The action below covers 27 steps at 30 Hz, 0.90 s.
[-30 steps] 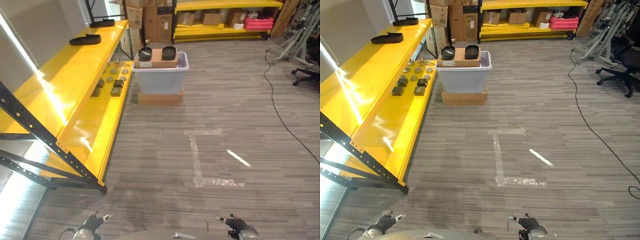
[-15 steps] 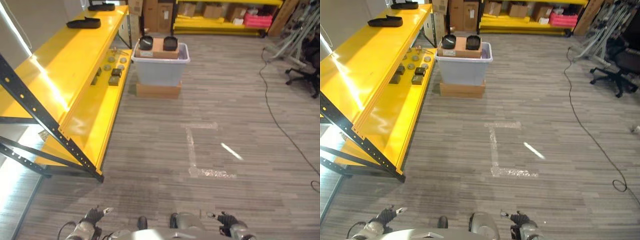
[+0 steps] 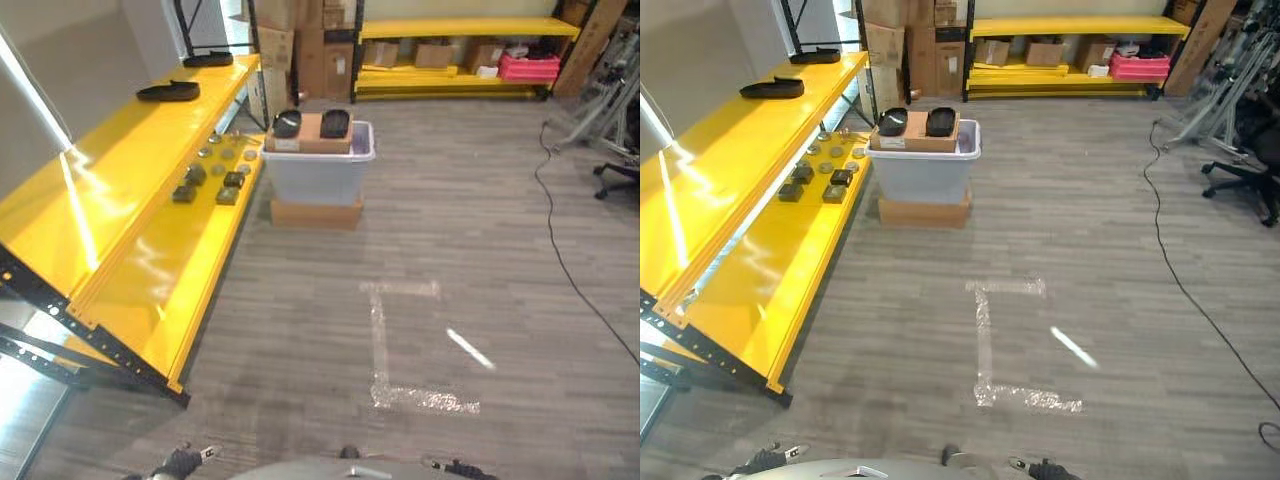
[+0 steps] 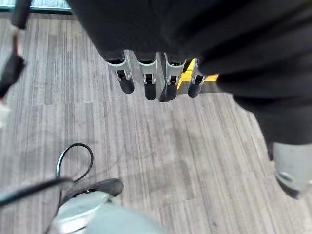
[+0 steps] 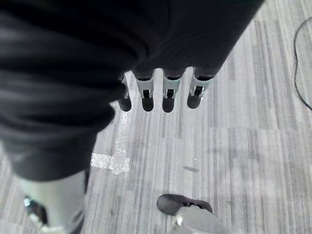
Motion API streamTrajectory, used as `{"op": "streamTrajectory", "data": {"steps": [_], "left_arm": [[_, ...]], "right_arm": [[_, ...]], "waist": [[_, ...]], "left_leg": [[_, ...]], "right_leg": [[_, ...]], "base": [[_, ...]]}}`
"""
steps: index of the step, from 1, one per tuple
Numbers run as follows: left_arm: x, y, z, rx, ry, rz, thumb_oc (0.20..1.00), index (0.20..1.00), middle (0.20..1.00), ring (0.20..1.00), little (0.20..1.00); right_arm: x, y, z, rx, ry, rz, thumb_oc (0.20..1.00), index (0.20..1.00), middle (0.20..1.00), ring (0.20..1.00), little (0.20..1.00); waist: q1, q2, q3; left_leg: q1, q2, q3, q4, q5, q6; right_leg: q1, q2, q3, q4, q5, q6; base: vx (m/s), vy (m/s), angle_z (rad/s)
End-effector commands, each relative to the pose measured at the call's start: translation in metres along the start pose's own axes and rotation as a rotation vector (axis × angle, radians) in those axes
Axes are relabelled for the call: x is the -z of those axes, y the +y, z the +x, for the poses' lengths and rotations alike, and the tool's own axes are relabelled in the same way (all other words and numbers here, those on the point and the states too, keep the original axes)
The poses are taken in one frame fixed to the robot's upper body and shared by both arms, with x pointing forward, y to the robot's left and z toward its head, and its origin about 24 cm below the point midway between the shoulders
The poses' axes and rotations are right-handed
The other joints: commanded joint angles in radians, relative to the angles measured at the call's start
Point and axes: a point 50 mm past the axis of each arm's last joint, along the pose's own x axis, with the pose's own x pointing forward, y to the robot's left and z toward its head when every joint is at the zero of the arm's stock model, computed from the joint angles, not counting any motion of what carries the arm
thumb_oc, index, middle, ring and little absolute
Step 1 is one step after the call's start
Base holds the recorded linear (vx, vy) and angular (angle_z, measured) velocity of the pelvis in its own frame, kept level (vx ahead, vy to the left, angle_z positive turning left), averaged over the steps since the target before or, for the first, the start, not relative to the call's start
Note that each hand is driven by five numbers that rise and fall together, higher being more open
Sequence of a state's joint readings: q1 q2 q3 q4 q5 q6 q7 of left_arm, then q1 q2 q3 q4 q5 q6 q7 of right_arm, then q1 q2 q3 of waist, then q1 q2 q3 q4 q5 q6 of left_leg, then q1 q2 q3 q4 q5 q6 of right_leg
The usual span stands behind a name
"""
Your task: Move parts from the plastic box to the shelf.
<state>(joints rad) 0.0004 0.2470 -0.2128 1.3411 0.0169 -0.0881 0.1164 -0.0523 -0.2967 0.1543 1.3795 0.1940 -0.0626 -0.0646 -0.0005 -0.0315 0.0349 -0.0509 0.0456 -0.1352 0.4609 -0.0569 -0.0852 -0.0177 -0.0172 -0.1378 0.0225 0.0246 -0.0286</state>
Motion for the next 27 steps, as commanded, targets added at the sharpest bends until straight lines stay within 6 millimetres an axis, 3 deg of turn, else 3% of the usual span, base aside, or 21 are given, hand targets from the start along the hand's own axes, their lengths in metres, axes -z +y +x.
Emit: {"op": "streamTrajectory", "data": {"steps": [1, 3, 5, 7, 8, 10, 14, 17, 20, 23, 27], "left_arm": [[-0.035, 0.017, 0.005, -0.047, -0.082, -0.075, 1.0, 1.0, 1.0, 1.0, 1.0], [-0.035, 0.009, 0.005, -0.022, -0.086, -0.062, 1.0, 1.0, 1.0, 1.0, 1.0], [-0.03, 0.001, 0.004, 0.001, -0.077, -0.036, 1.0, 1.0, 1.0, 1.0, 1.0], [-0.025, -0.008, 0.002, 0.028, -0.071, 0.016, 1.0, 1.0, 1.0, 1.0, 1.0], [-0.022, -0.011, 0.002, 0.041, -0.065, 0.086, 1.0, 1.0, 1.0, 1.0, 1.0], [-0.02, -0.009, 0.002, 0.05, -0.057, 0.133, 1.0, 1.0, 1.0, 1.0, 1.0], [-0.02, 0.0, 0.003, 0.032, -0.055, 0.178, 1.0, 1.0, 1.0, 1.0, 1.0], [-0.035, 0.015, 0.005, -0.017, -0.094, 0.177, 1.0, 1.0, 1.0, 1.0, 1.0], [-0.055, 0.032, 0.006, -0.071, -0.149, 0.158, 1.0, 1.0, 1.0, 1.0, 1.0], [-0.065, 0.041, 0.006, -0.102, -0.176, 0.157, 1.0, 1.0, 1.0, 1.0, 1.0], [-0.072, 0.043, 0.007, -0.112, -0.188, 0.123, 1.0, 1.0, 1.0, 1.0, 1.0]], "right_arm": [[-0.032, -0.009, 0.002, 0.008, -0.095, -0.008, 1.0, 1.0, 1.0, 1.0, 1.0], [-0.04, -0.018, 0.003, 0.037, -0.116, -0.018, 1.0, 1.0, 1.0, 1.0, 1.0], [-0.046, -0.023, 0.002, 0.052, -0.136, -0.023, 1.0, 1.0, 1.0, 1.0, 1.0], [-0.05, -0.025, 0.002, 0.057, -0.157, -0.055, 1.0, 1.0, 1.0, 1.0, 1.0], [-0.062, -0.025, 0.002, 0.064, -0.192, -0.089, 1.0, 1.0, 1.0, 1.0, 1.0], [-0.063, -0.02, 0.002, 0.045, -0.187, -0.122, 1.0, 1.0, 1.0, 1.0, 1.0], [-0.052, -0.005, 0.003, 0.002, -0.154, -0.139, 1.0, 1.0, 1.0, 1.0, 1.0], [-0.049, 0.008, 0.002, -0.036, -0.148, -0.121, 1.0, 1.0, 1.0, 1.0, 1.0], [-0.057, 0.021, 0.001, -0.066, -0.177, -0.155, 1.0, 1.0, 1.0, 1.0, 1.0], [-0.058, 0.026, 0.0, -0.086, -0.186, -0.186, 1.0, 1.0, 1.0, 1.0, 1.0], [-0.06, 0.023, 0.001, -0.072, -0.189, -0.186, 1.0, 1.0, 1.0, 1.0, 1.0]], "waist": [[-0.009, 0.006, 0.097], [0.017, -0.006, 0.111], [0.033, 0.012, 0.11], [0.061, 0.033, 0.103], [0.078, 0.044, 0.096], [0.088, 0.045, 0.088], [0.09, 0.014, 0.054], [0.074, 0.012, 0.075], [0.057, 0.03, 0.105], [0.052, 0.021, 0.109], [0.034, -0.003, 0.107]], "left_leg": [[0.051, -0.002, -0.003, -0.049, 0.114, 0.015], [-0.017, 0.006, 0.074, -0.167, 0.07, 0.02], [-0.045, -0.032, 0.094, -0.337, 0.071, 0.023], [-0.086, -0.092, 0.027, -0.451, 0.12, 0.033], [-0.107, -0.109, -0.012, -0.507, 0.152, 0.025], [-0.097, -0.098, 0.0, -0.486, 0.17, 0.024], [-0.057, -0.11, 0.01, -0.441, 0.112, 0.072], [-0.016, -0.112, 0.019, -0.418, 0.076, 0.104], [0.024, -0.097, 0.004, -0.425, 0.064, 0.117], [0.071, -0.088, -0.003, -0.459, 0.048, 0.111], [0.118, -0.094, -0.019, -0.485, 0.011, 0.1]], "right_leg": [[0.0, -0.039, 0.031, -0.034, 0.025, 0.084], [0.043, -0.061, 0.026, -0.065, 0.016, 0.097], [0.07, -0.053, 0.026, -0.09, 0.01, 0.11], [0.097, -0.031, 0.048, -0.102, -0.007, 0.113], [0.125, -0.013, 0.076, -0.105, -0.036, 0.116], [0.148, -0.01, 0.084, -0.096, -0.064, 0.116], [0.151, -0.041, 0.095, 0.032, -0.104, 0.14], [0.057, -0.056, 0.114, 0.283, -0.027, 0.181], [-0.051, -0.061, 0.083, 0.42, 0.013, 0.18], [-0.069, -0.081, -0.005, 0.276, -0.019, 0.158], [-0.104, -0.058, -0.001, 0.054, 0.035, 0.157]], "base": [[0.14, -0.072, -0.34], [0.26, -0.038, -0.06], [0.33, 0.037, 0.07], [0.41, 0.073, -0.11], [0.35, 0.071, -0.3], [0.35, 0.131, -0.84], [0.32, 0.203, -0.45], [0.18, 0.228, -0.03], [0.16, 0.188, -0.01], [0.25, 0.041, 0.13], [0.28, -0.036, 0.02]]}}
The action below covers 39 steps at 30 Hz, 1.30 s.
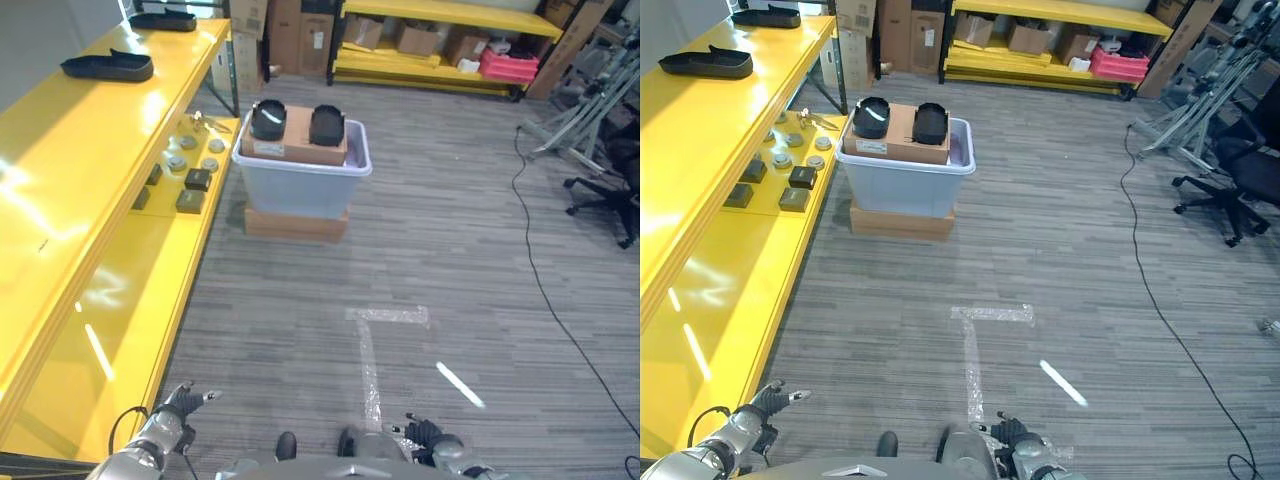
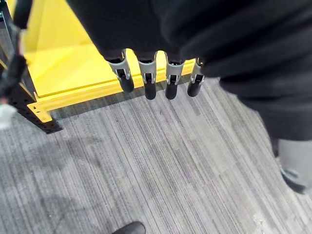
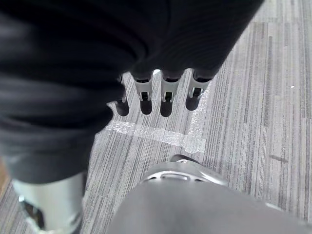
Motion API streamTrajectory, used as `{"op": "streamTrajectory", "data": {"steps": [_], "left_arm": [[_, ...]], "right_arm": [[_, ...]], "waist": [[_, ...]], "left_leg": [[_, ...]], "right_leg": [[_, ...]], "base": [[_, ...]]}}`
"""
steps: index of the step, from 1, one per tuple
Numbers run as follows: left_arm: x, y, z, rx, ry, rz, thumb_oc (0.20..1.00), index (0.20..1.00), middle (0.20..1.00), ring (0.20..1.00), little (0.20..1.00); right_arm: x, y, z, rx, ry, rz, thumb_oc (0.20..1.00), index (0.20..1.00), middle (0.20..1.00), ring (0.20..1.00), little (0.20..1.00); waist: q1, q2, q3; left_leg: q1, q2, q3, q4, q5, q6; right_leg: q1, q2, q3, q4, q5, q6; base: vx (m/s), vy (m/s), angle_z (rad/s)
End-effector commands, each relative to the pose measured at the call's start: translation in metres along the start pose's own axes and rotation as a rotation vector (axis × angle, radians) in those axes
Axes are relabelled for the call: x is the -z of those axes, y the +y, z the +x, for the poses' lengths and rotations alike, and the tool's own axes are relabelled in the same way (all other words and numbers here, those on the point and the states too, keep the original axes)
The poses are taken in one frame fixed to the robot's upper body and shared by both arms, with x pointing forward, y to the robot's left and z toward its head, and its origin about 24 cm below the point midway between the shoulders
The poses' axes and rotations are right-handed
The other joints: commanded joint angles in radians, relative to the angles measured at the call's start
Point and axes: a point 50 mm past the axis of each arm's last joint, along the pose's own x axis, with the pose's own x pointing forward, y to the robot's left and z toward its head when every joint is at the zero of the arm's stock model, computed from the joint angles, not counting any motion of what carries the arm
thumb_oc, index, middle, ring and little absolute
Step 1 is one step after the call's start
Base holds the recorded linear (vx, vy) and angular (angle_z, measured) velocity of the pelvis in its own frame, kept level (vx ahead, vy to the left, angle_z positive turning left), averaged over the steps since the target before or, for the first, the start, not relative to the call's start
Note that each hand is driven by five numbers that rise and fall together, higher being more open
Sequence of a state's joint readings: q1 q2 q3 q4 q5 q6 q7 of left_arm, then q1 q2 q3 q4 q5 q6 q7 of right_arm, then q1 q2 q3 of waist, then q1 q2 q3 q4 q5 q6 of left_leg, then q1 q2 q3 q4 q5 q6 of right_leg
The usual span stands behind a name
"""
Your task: Move parts from the plastic box to the shelf.
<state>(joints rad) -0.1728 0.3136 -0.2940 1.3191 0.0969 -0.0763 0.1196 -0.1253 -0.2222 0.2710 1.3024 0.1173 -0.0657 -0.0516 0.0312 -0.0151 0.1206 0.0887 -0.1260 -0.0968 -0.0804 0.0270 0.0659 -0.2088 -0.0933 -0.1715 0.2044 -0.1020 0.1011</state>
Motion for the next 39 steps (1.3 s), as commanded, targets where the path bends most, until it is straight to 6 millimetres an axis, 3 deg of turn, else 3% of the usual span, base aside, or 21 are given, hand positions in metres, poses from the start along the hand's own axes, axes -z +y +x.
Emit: {"op": "streamTrajectory", "data": {"steps": [1, 2, 4, 5, 6, 8, 10, 12, 14, 16, 19, 21, 25, 27, 29, 30, 32, 35, 37, 38, 39], "left_arm": [[0.001, 0.005, 0.0, -0.027, -0.003, -0.044, 1.0, 1.0, 1.0, 1.0, 1.0], [0.008, -0.003, -0.002, -0.004, 0.023, -0.044, 1.0, 1.0, 1.0, 1.0, 1.0], [0.021, -0.018, -0.006, 0.046, 0.071, -0.034, 1.0, 1.0, 1.0, 1.0, 1.0], [0.021, -0.018, -0.006, 0.046, 0.071, -0.034, 1.0, 1.0, 1.0, 1.0, 1.0], [0.032, -0.03, -0.01, 0.075, 0.108, -0.058, 1.0, 1.0, 1.0, 1.0, 1.0], [0.037, -0.042, -0.013, 0.113, 0.127, -0.069, 1.0, 1.0, 1.0, 1.0, 1.0], [0.031, -0.049, -0.013, 0.137, 0.101, -0.049, 1.0, 1.0, 1.0, 1.0, 1.0], [0.026, -0.049, -0.013, 0.129, 0.088, -0.061, 1.0, 1.0, 1.0, 1.0, 1.0], [0.023, -0.052, -0.012, 0.136, 0.076, -0.064, 1.0, 1.0, 1.0, 1.0, 1.0], [0.025, -0.054, -0.014, 0.152, 0.071, -0.03, 1.0, 1.0, 1.0, 1.0, 1.0], [0.033, -0.055, -0.016, 0.158, 0.086, 0.0, 1.0, 1.0, 1.0, 1.0, 1.0], [0.04, -0.052, -0.017, 0.162, 0.106, 0.011, 1.0, 1.0, 1.0, 1.0, 1.0], [0.048, -0.038, -0.016, 0.131, 0.127, 0.026, 1.0, 1.0, 1.0, 1.0, 1.0], [0.044, -0.027, -0.013, 0.096, 0.114, 0.018, 1.0, 1.0, 1.0, 1.0, 1.0], [0.037, -0.018, -0.01, 0.064, 0.098, 0.006, 1.0, 1.0, 1.0, 1.0, 1.0], [0.033, -0.014, -0.008, 0.05, 0.086, 0.003, 1.0, 1.0, 1.0, 1.0, 1.0], [0.025, -0.008, -0.006, 0.03, 0.06, 0.011, 1.0, 1.0, 1.0, 1.0, 1.0], [0.016, 0.005, -0.003, -0.016, 0.029, 0.0, 1.0, 1.0, 1.0, 1.0, 1.0], [0.012, 0.01, -0.002, -0.038, 0.019, -0.04, 1.0, 1.0, 1.0, 1.0, 1.0], [0.012, 0.009, -0.002, -0.037, 0.019, -0.04, 1.0, 1.0, 1.0, 1.0, 1.0], [0.01, 0.011, -0.001, -0.059, 0.017, -0.11, 1.0, 1.0, 1.0, 1.0, 1.0]], "right_arm": [[-0.009, -0.025, 0.001, 0.064, -0.018, -0.031, 1.0, 1.0, 1.0, 1.0, 1.0], [-0.007, -0.025, 0.001, 0.066, -0.009, -0.031, 1.0, 1.0, 1.0, 1.0, 1.0], [0.003, -0.024, 0.0, 0.057, 0.024, -0.029, 1.0, 1.0, 1.0, 1.0, 1.0], [0.003, -0.024, 0.0, 0.057, 0.024, -0.029, 1.0, 1.0, 1.0, 1.0, 1.0], [0.012, -0.023, -0.002, 0.052, 0.05, -0.026, 1.0, 1.0, 1.0, 1.0, 1.0], [0.016, -0.024, -0.002, 0.052, 0.065, -0.039, 1.0, 1.0, 1.0, 1.0, 1.0], [0.012, -0.03, -0.002, 0.066, 0.057, -0.056, 1.0, 1.0, 1.0, 1.0, 1.0], [0.006, -0.036, -0.001, 0.084, 0.04, -0.062, 1.0, 1.0, 1.0, 1.0, 1.0], [0.003, -0.042, -0.001, 0.107, 0.037, -0.069, 1.0, 1.0, 1.0, 1.0, 1.0], [0.0, -0.052, -0.001, 0.135, 0.035, -0.055, 1.0, 1.0, 1.0, 1.0, 1.0], [0.003, -0.054, -0.002, 0.124, 0.047, 0.048, 1.0, 1.0, 1.0, 1.0, 1.0], [0.005, -0.055, -0.002, 0.123, 0.055, 0.037, 1.0, 1.0, 1.0, 1.0, 1.0], [0.004, -0.045, -0.001, 0.097, 0.058, 0.059, 1.0, 1.0, 1.0, 1.0, 1.0], [0.004, -0.037, 0.0, 0.075, 0.053, 0.062, 1.0, 1.0, 1.0, 1.0, 1.0], [-0.002, -0.033, 0.001, 0.063, 0.038, 0.055, 1.0, 1.0, 1.0, 1.0, 1.0], [-0.005, -0.032, 0.001, 0.059, 0.029, 0.051, 1.0, 1.0, 1.0, 1.0, 1.0], [-0.01, -0.033, 0.002, 0.067, 0.009, 0.044, 1.0, 1.0, 1.0, 1.0, 1.0], [-0.013, -0.033, 0.002, 0.057, -0.002, 0.01, 1.0, 1.0, 1.0, 1.0, 1.0], [-0.01, -0.036, 0.002, 0.071, 0.011, 0.012, 1.0, 1.0, 1.0, 1.0, 1.0], [-0.01, -0.036, 0.001, 0.072, 0.011, 0.011, 1.0, 1.0, 1.0, 1.0, 1.0], [-0.004, -0.04, 0.0, 0.094, 0.033, 0.031, 1.0, 1.0, 1.0, 1.0, 1.0]], "waist": [[-0.002, -0.018, 0.022], [-0.009, -0.021, 0.016], [-0.013, -0.022, -0.004], [-0.013, -0.022, -0.004], [-0.012, -0.015, -0.02], [-0.004, -0.011, -0.013], [0.02, -0.021, 0.025], [0.041, -0.03, 0.05], [0.066, -0.035, 0.063], [0.075, -0.015, 0.054], [0.11, 0.02, 0.027], [0.123, 0.027, 0.016], [0.124, 0.005, -0.01], [0.117, 0.003, -0.012], [0.1, 0.017, 0.012], [0.084, 0.033, 0.028], [0.075, 0.051, 0.047], [0.064, 0.044, 0.046], [0.055, 0.03, 0.04], [0.055, 0.033, 0.042], [0.042, 0.028, 0.037]], "left_leg": [[-0.004, 0.084, -0.06, 0.05, -0.083, -0.056], [0.023, 0.094, -0.065, 0.045, -0.103, -0.065], [0.052, 0.119, -0.071, 0.072, -0.142, -0.084], [0.052, 0.119, -0.071, 0.072, -0.142, -0.084], [0.053, 0.146, -0.081, 0.136, -0.141, -0.107], [0.008, 0.148, -0.096, 0.275, -0.082, -0.128], [-0.108, 0.109, -0.122, 0.487, -0.006, -0.13], [-0.186, 0.099, -0.109, 0.548, 0.005, -0.116], [-0.264, 0.081, -0.08, 0.51, -0.017, -0.111], [-0.286, 0.069, -0.045, 0.347, -0.026, -0.113], [-0.29, 0.019, -0.092, 0.13, 0.048, -0.101], [-0.281, 0.006, -0.094, 0.109, 0.079, -0.103], [-0.248, 0.009, -0.075, 0.184, 0.017, -0.066], [-0.205, 0.015, -0.075, 0.177, -0.015, -0.043], [-0.165, 0.026, -0.076, 0.182, -0.036, -0.022], [-0.15, 0.038, -0.08, 0.181, -0.04, -0.017], [-0.123, 0.054, -0.086, 0.186, -0.059, -0.01], [-0.062, 0.07, -0.111, 0.161, -0.098, -0.03], [-0.043, 0.076, -0.131, 0.15, -0.119, -0.05], [-0.038, 0.08, -0.131, 0.149, -0.122, -0.051], [-0.01, 0.098, -0.154, 0.133, -0.142, -0.064]], "right_leg": [[0.084, 0.021, 0.036, -0.154, 0.177, 0.031], [0.076, 0.018, 0.035, -0.171, 0.198, 0.034], [0.101, 0.029, 0.04, -0.166, 0.172, 0.013], [0.101, 0.029, 0.04, -0.166, 0.172, 0.013], [0.124, 0.043, 0.029, -0.161, 0.146, -0.008], [0.165, 0.055, 0.028, -0.175, 0.134, -0.027], [0.201, 0.047, 0.036, -0.191, 0.131, -0.046], [0.23, 0.039, 0.041, -0.207, 0.119, -0.055], [0.26, 0.029, 0.034, -0.225, 0.107, -0.054], [0.289, 0.046, 0.036, -0.256, 0.098, -0.042], [0.332, 0.086, 0.068, -0.287, 0.076, -0.033], [0.366, 0.096, 0.084, -0.284, 0.05, -0.028], [0.369, 0.075, 0.093, -0.145, -0.019, -0.024], [0.306, 0.071, 0.092, 0.024, 0.007, 0.018], [0.203, 0.058, 0.085, 0.231, 0.129, 0.069], [0.162, 0.063, 0.091, 0.319, 0.15, 0.079], [0.105, 0.026, 0.059, 0.36, 0.14, 0.064], [0.099, -0.039, 0.017, 0.098, 0.092, 0.027], [0.079, -0.074, 0.044, -0.087, 0.139, 0.034], [0.087, -0.069, 0.042, -0.095, 0.142, 0.033], [0.072, -0.077, 0.109, -0.181, 0.185, 0.053]], "base": [[0.41, -0.121, 0.22], [0.53, -0.219, 0.35], [0.45, -0.23, 0.32], [0.36, -0.224, 0.28], [0.34, -0.227, 0.28], [0.33, -0.254, 0.25], [0.19, -0.201, 0.06], [0.18, -0.162, -0.13], [0.24, -0.121, -0.17], [0.33, -0.032, -0.09], [0.36, 0.027, 0.0], [0.37, 0.045, -0.29], [0.36, 0.107, -0.77], [0.3, 0.152, 0.02], [0.2, 0.163, 0.04], [0.19, 0.136, 0.05], [0.27, 0.085, 0.13], [0.34, -0.089, 0.03], [0.28, -0.165, 0.0], [0.35, -0.22, 0.29], [0.34, -0.235, 0.37]]}}
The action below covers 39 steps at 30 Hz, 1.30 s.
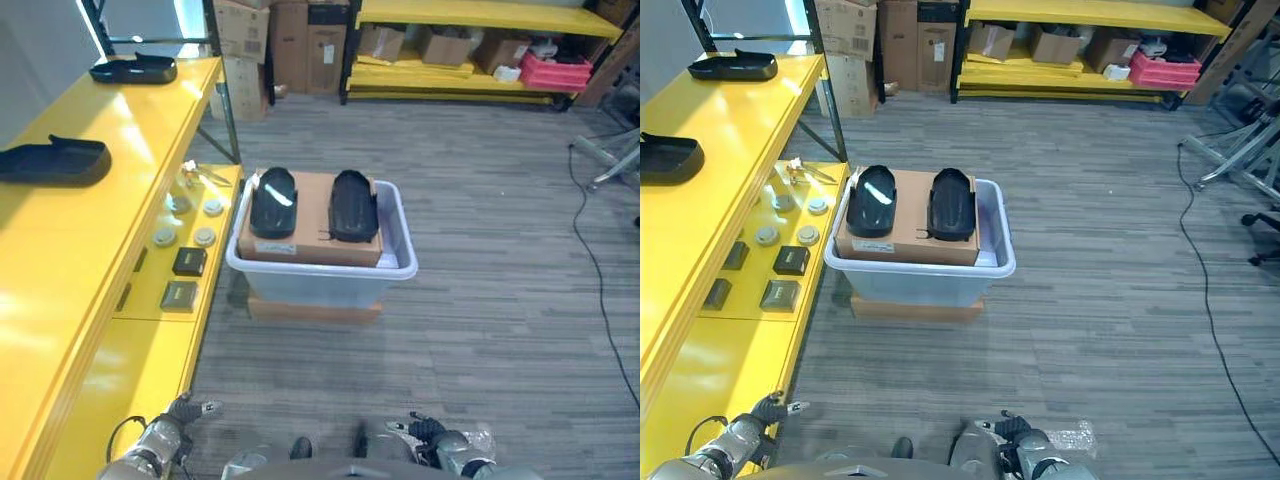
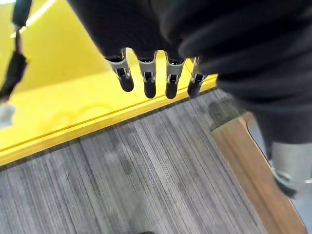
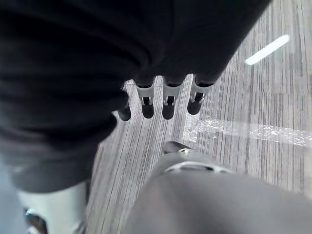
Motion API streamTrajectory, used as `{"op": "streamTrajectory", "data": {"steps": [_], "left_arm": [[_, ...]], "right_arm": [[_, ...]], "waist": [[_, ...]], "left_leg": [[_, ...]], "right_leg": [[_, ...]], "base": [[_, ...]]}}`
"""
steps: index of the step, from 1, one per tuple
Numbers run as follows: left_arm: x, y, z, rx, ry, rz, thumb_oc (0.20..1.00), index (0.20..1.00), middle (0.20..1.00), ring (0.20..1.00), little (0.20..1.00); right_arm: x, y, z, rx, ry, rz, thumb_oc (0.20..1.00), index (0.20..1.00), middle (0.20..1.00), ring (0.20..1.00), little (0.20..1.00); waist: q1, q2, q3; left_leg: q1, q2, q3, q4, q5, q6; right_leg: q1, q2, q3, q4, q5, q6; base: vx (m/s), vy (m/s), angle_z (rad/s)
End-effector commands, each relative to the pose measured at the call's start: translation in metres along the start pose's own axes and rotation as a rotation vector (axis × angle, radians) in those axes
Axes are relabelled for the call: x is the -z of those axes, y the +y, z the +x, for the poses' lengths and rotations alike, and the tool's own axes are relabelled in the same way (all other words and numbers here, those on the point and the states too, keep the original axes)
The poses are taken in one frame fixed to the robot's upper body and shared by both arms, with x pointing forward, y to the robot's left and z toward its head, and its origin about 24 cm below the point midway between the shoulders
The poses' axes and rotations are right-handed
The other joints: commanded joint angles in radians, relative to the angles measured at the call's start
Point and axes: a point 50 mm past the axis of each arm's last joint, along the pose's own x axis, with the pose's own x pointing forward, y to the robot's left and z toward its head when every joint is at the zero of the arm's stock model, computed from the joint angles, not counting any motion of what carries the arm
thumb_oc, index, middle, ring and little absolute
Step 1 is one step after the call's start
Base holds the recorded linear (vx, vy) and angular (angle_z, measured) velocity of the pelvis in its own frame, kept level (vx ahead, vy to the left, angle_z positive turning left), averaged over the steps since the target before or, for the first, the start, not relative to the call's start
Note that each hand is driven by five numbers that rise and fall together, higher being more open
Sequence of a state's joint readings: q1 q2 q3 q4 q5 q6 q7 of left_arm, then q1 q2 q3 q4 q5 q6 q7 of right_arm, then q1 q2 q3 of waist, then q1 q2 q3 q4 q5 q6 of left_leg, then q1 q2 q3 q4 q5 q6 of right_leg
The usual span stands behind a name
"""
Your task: Move parts from the plastic box to the shelf.
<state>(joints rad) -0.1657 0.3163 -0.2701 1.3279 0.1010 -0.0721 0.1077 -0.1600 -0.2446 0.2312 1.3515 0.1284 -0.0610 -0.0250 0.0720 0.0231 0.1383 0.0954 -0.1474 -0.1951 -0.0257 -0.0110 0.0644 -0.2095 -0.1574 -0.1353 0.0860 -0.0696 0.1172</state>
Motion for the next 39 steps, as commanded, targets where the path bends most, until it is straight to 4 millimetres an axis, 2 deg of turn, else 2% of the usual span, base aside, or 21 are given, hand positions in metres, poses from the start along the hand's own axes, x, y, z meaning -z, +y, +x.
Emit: {"op": "streamTrajectory", "data": {"steps": [1, 3, 5, 7, 8, 10, 11, 13, 14, 17, 20, 22, 23, 24, 30, 31, 32, 33, 35, 36, 39], "left_arm": [[0.007, 0.01, -0.001, -0.072, 0.013, -0.141, 1.0, 1.0, 1.0, 1.0, 1.0], [0.01, 0.001, -0.002, -0.062, 0.029, -0.203, 1.0, 1.0, 1.0, 1.0, 1.0], [0.014, -0.013, -0.004, -0.043, 0.051, -0.285, 1.0, 1.0, 1.0, 1.0, 1.0], [0.004, -0.028, -0.005, -0.004, 0.033, -0.306, 1.0, 1.0, 1.0, 1.0, 1.0], [0.005, -0.033, -0.005, 0.012, 0.038, -0.299, 1.0, 1.0, 1.0, 1.0, 1.0], [0.011, -0.043, -0.008, 0.033, 0.059, -0.283, 1.0, 1.0, 1.0, 1.0, 1.0], [0.013, -0.046, -0.009, 0.05, 0.066, -0.262, 1.0, 1.0, 1.0, 1.0, 1.0], [0.028, -0.053, -0.013, 0.062, 0.123, -0.229, 1.0, 1.0, 1.0, 1.0, 1.0], [0.042, -0.056, -0.017, 0.06, 0.166, -0.246, 1.0, 1.0, 1.0, 1.0, 1.0], [0.061, -0.054, -0.022, 0.053, 0.226, -0.232, 1.0, 1.0, 1.0, 1.0, 1.0], [0.072, -0.035, -0.022, -0.047, 0.241, -0.261, 1.0, 1.0, 1.0, 1.0, 1.0], [0.069, -0.03, -0.021, -0.085, 0.229, -0.294, 1.0, 1.0, 1.0, 1.0, 1.0], [0.069, -0.03, -0.021, -0.085, 0.23, -0.294, 1.0, 1.0, 1.0, 1.0, 1.0], [0.058, -0.026, -0.018, -0.123, 0.184, -0.344, 1.0, 1.0, 1.0, 1.0, 1.0], [0.016, -0.032, -0.011, -0.125, 0.015, -0.276, 1.0, 1.0, 1.0, 1.0, 1.0], [0.016, -0.032, -0.011, -0.125, 0.014, -0.276, 1.0, 1.0, 1.0, 1.0, 1.0], [-0.005, -0.038, -0.01, -0.103, -0.058, -0.238, 1.0, 1.0, 1.0, 1.0, 1.0], [-0.006, -0.037, -0.009, -0.104, -0.06, -0.239, 1.0, 1.0, 1.0, 1.0, 1.0], [-0.016, -0.044, -0.009, -0.082, -0.086, -0.194, 1.0, 1.0, 1.0, 1.0, 1.0], [-0.024, -0.049, -0.009, -0.059, -0.114, -0.111, 1.0, 1.0, 1.0, 1.0, 1.0], [-0.027, -0.05, -0.008, -0.055, -0.106, -0.065, 1.0, 1.0, 1.0, 1.0, 1.0]], "right_arm": [[0.0, -0.026, -0.001, 0.076, 0.016, 0.002, 1.0, 1.0, 1.0, 1.0, 1.0], [0.012, -0.023, -0.002, 0.073, 0.052, 0.017, 1.0, 1.0, 1.0, 1.0, 1.0], [0.02, -0.024, -0.004, 0.093, 0.064, 0.058, 1.0, 1.0, 1.0, 1.0, 1.0], [0.018, -0.033, -0.004, 0.135, 0.061, 0.062, 1.0, 1.0, 1.0, 1.0, 1.0], [0.014, -0.037, -0.004, 0.156, 0.052, 0.047, 1.0, 1.0, 1.0, 1.0, 1.0], [0.008, -0.041, -0.003, 0.168, 0.025, 0.074, 1.0, 1.0, 1.0, 1.0, 1.0], [0.005, -0.042, -0.003, 0.169, 0.01, 0.11, 1.0, 1.0, 1.0, 1.0, 1.0], [-0.007, -0.044, -0.003, 0.189, -0.064, 0.166, 1.0, 1.0, 1.0, 1.0, 1.0], [-0.019, -0.042, -0.002, 0.165, -0.107, 0.137, 1.0, 1.0, 1.0, 1.0, 1.0], [-0.058, -0.038, -0.005, 0.183, -0.272, 0.058, 1.0, 1.0, 1.0, 1.0, 1.0], [-0.102, -0.041, -0.031, 0.239, -0.573, 0.05, 1.0, 1.0, 1.0, 1.0, 1.0], [-0.113, -0.043, -0.045, 0.269, -0.674, 0.025, 1.0, 1.0, 1.0, 1.0, 1.0], [-0.113, -0.043, -0.045, 0.269, -0.674, 0.025, 1.0, 1.0, 1.0, 1.0, 1.0], [-0.131, -0.054, -0.069, 0.357, -0.825, 0.073, 1.0, 1.0, 1.0, 1.0, 1.0], [-0.18, -0.08, -0.122, 0.609, -1.129, 0.152, 1.0, 1.0, 1.0, 1.0, 1.0], [-0.18, -0.08, -0.122, 0.61, -1.129, 0.153, 1.0, 1.0, 1.0, 1.0, 1.0], [-0.211, -0.086, -0.134, 0.699, -1.203, 0.16, 1.0, 1.0, 1.0, 1.0, 1.0], [-0.212, -0.087, -0.135, 0.7, -1.205, 0.16, 1.0, 1.0, 1.0, 1.0, 1.0], [-0.238, -0.09, -0.143, 0.744, -1.245, 0.158, 1.0, 1.0, 1.0, 1.0, 1.0], [-0.27, -0.094, -0.147, 0.808, -1.251, 0.109, 1.0, 1.0, 1.0, 1.0, 1.0], [-0.302, -0.109, -0.15, 0.875, -1.207, 0.063, 1.0, 1.0, 1.0, 1.0, 1.0]], "waist": [[-0.003, -0.019, 0.015], [0.0, -0.034, -0.004], [-0.012, -0.029, -0.004], [-0.008, -0.038, 0.033], [-0.013, -0.04, 0.04], [-0.014, -0.033, 0.035], [-0.014, -0.021, 0.029], [-0.004, 0.003, 0.017], [-0.001, 0.001, 0.009], [-0.014, -0.01, -0.002], [-0.03, -0.022, -0.006], [-0.035, -0.026, -0.005], [-0.035, -0.026, -0.005], [-0.043, -0.029, -0.001], [-0.04, -0.03, 0.019], [-0.039, -0.029, 0.02], [-0.022, -0.033, 0.047], [-0.023, -0.032, 0.048], [-0.006, -0.037, 0.068], [0.023, -0.043, 0.099], [0.051, -0.046, 0.123]], "left_leg": [[-0.004, 0.128, -0.062, 0.075, -0.11, -0.071], [0.017, 0.151, -0.064, 0.082, -0.128, -0.086], [-0.025, 0.168, -0.084, 0.173, -0.063, -0.111], [-0.137, 0.128, -0.107, 0.324, -0.017, -0.122], [-0.175, 0.126, -0.09, 0.32, -0.017, -0.123], [-0.196, 0.176, -0.002, 0.186, -0.018, -0.135], [-0.215, 0.196, 0.032, 0.109, 0.019, -0.142], [-0.221, 0.188, 0.046, -0.001, 0.071, -0.134], [-0.204, 0.186, 0.047, 0.009, 0.048, -0.135], [-0.176, 0.186, 0.073, -0.018, 0.052, -0.124], [-0.132, 0.182, 0.106, -0.048, 0.04, -0.11], [-0.118, 0.181, 0.113, -0.053, 0.036, -0.106], [-0.117, 0.181, 0.113, -0.053, 0.036, -0.106], [-0.111, 0.178, 0.116, -0.055, 0.032, -0.101], [-0.116, 0.178, 0.116, -0.062, 0.023, -0.093], [-0.117, 0.178, 0.116, -0.062, 0.024, -0.093], [-0.149, 0.177, 0.105, -0.062, 0.034, -0.094], [-0.151, 0.178, 0.105, -0.062, 0.035, -0.094], [-0.177, 0.176, 0.095, -0.062, 0.044, -0.096], [-0.223, 0.174, 0.078, -0.062, 0.059, -0.099], [-0.284, 0.169, 0.06, -0.062, 0.082, -0.109]], "right_leg": [[0.077, 0.0, 0.099, -0.054, 0.156, 0.039], [0.092, 0.001, 0.08, -0.057, 0.155, 0.03], [0.115, 0.023, 0.091, -0.051, 0.136, 0.005], [0.153, 0.006, 0.056, -0.084, 0.139, -0.007], [0.164, 0.0, 0.045, -0.103, 0.137, -0.011], [0.202, -0.009, 0.002, -0.156, 0.13, 0.004], [0.211, -0.003, -0.013, -0.172, 0.129, 0.01], [0.217, 0.011, -0.018, -0.173, 0.124, 0.023], [0.228, 0.013, -0.004, -0.171, 0.116, 0.025], [0.237, 0.011, 0.017, -0.173, 0.112, 0.022], [0.237, 0.003, 0.049, -0.162, 0.111, 0.035], [0.238, -0.001, 0.058, -0.16, 0.112, 0.039], [0.238, -0.001, 0.058, -0.16, 0.112, 0.039], [0.236, -0.007, 0.062, -0.164, 0.114, 0.045], [0.217, -0.013, 0.063, -0.172, 0.12, 0.054], [0.217, -0.013, 0.063, -0.171, 0.12, 0.054], [0.186, -0.012, 0.058, -0.171, 0.129, 0.057], [0.184, -0.012, 0.058, -0.171, 0.129, 0.057], [0.163, -0.008, 0.056, -0.173, 0.137, 0.056], [0.124, -0.003, 0.05, -0.173, 0.151, 0.056], [0.074, -0.002, 0.038, -0.173, 0.167, 0.057]], "base": [[0.42, -0.318, 0.68], [0.32, -0.274, 0.61], [0.21, -0.229, 0.45], [0.02, -0.15, 0.63], [0.05, -0.092, 0.72], [0.11, -0.016, 0.29], [0.14, 0.033, 0.27], [0.18, 0.077, 0.34], [0.18, 0.102, -0.07], [0.14, 0.102, -0.76], [0.13, 0.138, -0.27], [0.06, 0.087, -0.19], [0.06, 0.094, -0.35], [0.04, 0.075, -0.31], [0.02, 0.048, -0.05], [-0.1, 0.013, 0.03], [-0.09, 0.005, 0.02], [-0.12, -0.005, -0.01], [-0.11, -0.012, 0.03], [-0.15, 0.004, 0.0], [-0.1, 0.027, 0.3]]}}
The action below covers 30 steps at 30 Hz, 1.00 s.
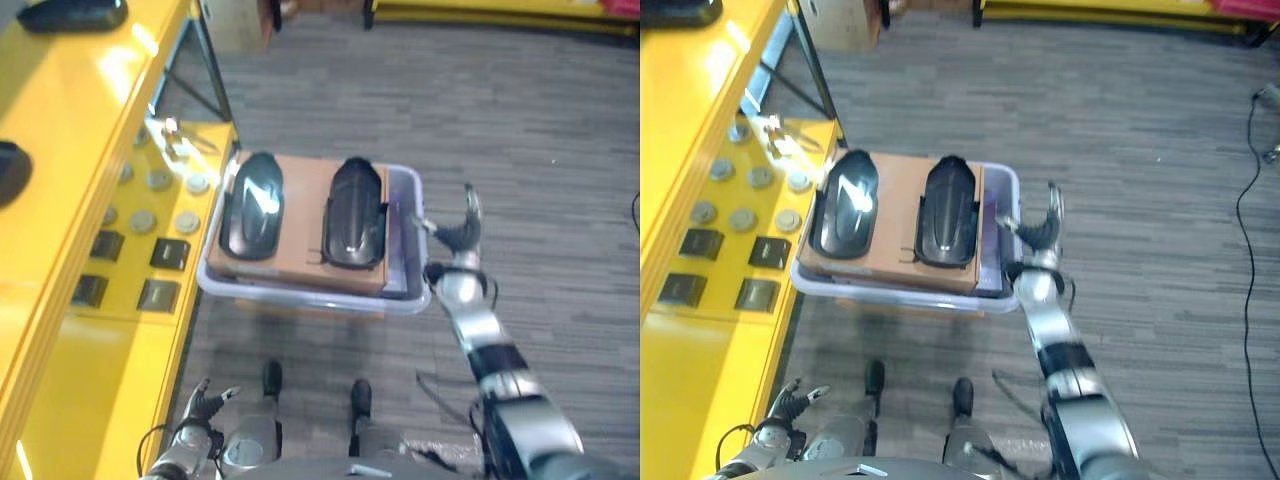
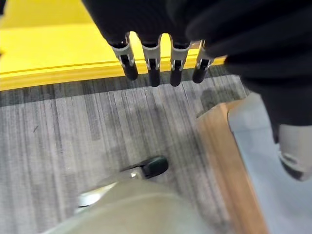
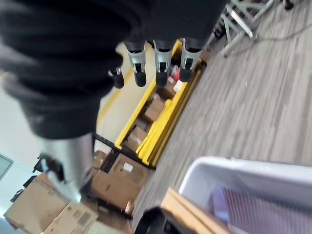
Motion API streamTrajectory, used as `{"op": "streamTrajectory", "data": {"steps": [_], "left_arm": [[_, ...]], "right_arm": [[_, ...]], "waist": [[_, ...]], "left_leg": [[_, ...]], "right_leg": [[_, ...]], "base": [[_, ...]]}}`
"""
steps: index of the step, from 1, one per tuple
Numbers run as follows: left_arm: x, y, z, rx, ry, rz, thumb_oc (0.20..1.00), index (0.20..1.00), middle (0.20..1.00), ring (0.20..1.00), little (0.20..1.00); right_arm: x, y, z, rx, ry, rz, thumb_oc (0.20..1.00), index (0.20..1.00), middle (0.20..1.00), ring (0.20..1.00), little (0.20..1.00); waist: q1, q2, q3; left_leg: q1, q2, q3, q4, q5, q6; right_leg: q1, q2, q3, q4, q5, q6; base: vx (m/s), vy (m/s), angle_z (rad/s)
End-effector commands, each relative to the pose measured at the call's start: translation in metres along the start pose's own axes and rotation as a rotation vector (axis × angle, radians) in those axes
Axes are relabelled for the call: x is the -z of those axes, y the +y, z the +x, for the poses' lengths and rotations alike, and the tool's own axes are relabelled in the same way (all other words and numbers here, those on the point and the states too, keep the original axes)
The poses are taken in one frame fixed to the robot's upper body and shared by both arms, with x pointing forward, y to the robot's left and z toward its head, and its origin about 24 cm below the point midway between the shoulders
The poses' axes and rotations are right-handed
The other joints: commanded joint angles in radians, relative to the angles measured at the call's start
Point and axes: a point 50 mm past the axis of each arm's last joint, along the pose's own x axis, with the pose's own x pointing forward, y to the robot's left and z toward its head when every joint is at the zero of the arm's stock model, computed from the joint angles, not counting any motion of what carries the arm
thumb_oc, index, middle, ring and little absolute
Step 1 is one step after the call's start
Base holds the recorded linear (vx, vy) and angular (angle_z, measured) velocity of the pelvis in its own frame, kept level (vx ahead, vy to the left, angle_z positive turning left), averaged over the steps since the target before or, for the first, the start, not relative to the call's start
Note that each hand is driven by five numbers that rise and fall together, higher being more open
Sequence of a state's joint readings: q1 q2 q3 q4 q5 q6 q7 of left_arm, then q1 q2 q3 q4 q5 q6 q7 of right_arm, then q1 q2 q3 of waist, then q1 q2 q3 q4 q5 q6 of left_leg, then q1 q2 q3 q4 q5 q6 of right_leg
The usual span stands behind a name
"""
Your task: Move parts from the plastic box to the shelf.
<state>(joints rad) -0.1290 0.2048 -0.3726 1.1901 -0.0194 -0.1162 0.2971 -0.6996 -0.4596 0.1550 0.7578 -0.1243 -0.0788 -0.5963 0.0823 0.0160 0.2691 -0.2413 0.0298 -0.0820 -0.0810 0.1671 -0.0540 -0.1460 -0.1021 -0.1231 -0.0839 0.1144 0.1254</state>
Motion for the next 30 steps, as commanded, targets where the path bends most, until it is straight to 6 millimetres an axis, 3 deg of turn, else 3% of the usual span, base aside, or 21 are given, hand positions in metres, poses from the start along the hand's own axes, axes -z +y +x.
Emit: {"op": "streamTrajectory", "data": {"steps": [1, 5, 10, 15, 19, 21, 26, 30], "left_arm": [[0.013, -0.009, -0.003, 0.023, 0.063, 0.089, 1.0, 1.0, 1.0, 1.0, 1.0], [0.002, -0.008, 0.0, 0.006, 0.03, 0.089, 1.0, 1.0, 1.0, 1.0, 1.0], [-0.02, -0.003, 0.006, -0.032, -0.019, 0.032, 1.0, 1.0, 1.0, 1.0, 1.0], [-0.043, -0.007, 0.009, -0.028, -0.084, 0.008, 1.0, 1.0, 1.0, 1.0, 1.0], [-0.05, -0.014, 0.008, -0.006, -0.101, 0.013, 1.0, 1.0, 1.0, 1.0, 1.0], [-0.05, -0.015, 0.007, 0.0, -0.098, 0.015, 1.0, 1.0, 1.0, 1.0, 1.0], [-0.03, -0.008, 0.007, -0.012, -0.038, 0.033, 1.0, 1.0, 1.0, 1.0, 1.0], [-0.01, 0.002, 0.005, -0.051, 0.011, 0.019, 1.0, 1.0, 1.0, 1.0, 1.0]], "right_arm": [[0.0, -0.015, 0.004, 0.06, -0.03, -0.023, 1.0, 1.0, 1.0, 1.0, 1.0], [-0.003, -0.015, 0.018, 0.053, -0.005, -0.071, 1.0, 1.0, 1.0, 1.0, 1.0], [0.014, -0.007, 0.023, -0.019, 0.125, -0.156, 1.0, 1.0, 1.0, 1.0, 1.0], [0.046, 0.011, 0.002, -0.101, 0.313, -0.231, 1.0, 1.0, 1.0, 1.0, 1.0], [0.067, 0.025, -0.021, -0.16, 0.433, -0.234, 1.0, 1.0, 1.0, 1.0, 1.0], [0.077, 0.031, -0.032, -0.204, 0.483, -0.235, 0.2, 0.2, 0.2, 0.2, 0.2], [0.099, 0.027, -0.049, -0.207, 0.578, -0.15, 0.2, 0.2, 0.2, 0.2, 0.2], [0.11, 0.014, -0.055, -0.18, 0.515, -0.16, 0.2, 0.2, 0.2, 0.2, 0.2]], "waist": [[0.046, -0.04, -0.001], [0.062, -0.036, 0.016], [0.071, -0.026, 0.045], [0.077, -0.017, 0.07], [0.079, -0.007, 0.07], [0.079, -0.003, 0.067], [0.072, 0.007, 0.042], [0.055, -0.003, -0.009]], "left_leg": [[0.038, -0.011, -0.058, -0.006, -0.09, 0.006], [0.005, -0.021, -0.077, -0.006, -0.077, 0.001], [-0.041, -0.036, -0.107, -0.006, -0.057, -0.003], [-0.077, -0.047, -0.119, -0.006, -0.042, -0.006], [-0.081, -0.051, -0.125, -0.006, -0.04, -0.006], [-0.081, -0.053, -0.127, -0.006, -0.041, -0.005], [-0.061, -0.056, -0.123, -0.006, -0.048, -0.004], [-0.001, -0.047, -0.103, -0.006, -0.068, -0.003]], "right_leg": [[-0.001, -0.058, 0.023, -0.003, -0.013, 0.051], [-0.022, -0.062, 0.01, -0.003, -0.005, 0.055], [-0.049, -0.076, -0.015, -0.003, 0.012, 0.06], [-0.076, -0.085, -0.027, -0.003, 0.026, 0.064], [-0.076, -0.092, -0.033, -0.003, 0.028, 0.065], [-0.074, -0.095, -0.035, -0.003, 0.027, 0.065], [-0.054, -0.103, -0.044, -0.003, 0.019, 0.069], [0.002, -0.1, -0.05, -0.003, -0.002, 0.065]], "base": [[-0.02, 0.032, 0.36], [-0.02, 0.035, 0.17], [-0.04, 0.042, 0.26], [-0.03, 0.025, 0.02], [0.0, 0.02, 0.06], [0.0, 0.015, 0.02], [0.0, -0.004, 0.05], [0.04, -0.067, -0.02]]}}
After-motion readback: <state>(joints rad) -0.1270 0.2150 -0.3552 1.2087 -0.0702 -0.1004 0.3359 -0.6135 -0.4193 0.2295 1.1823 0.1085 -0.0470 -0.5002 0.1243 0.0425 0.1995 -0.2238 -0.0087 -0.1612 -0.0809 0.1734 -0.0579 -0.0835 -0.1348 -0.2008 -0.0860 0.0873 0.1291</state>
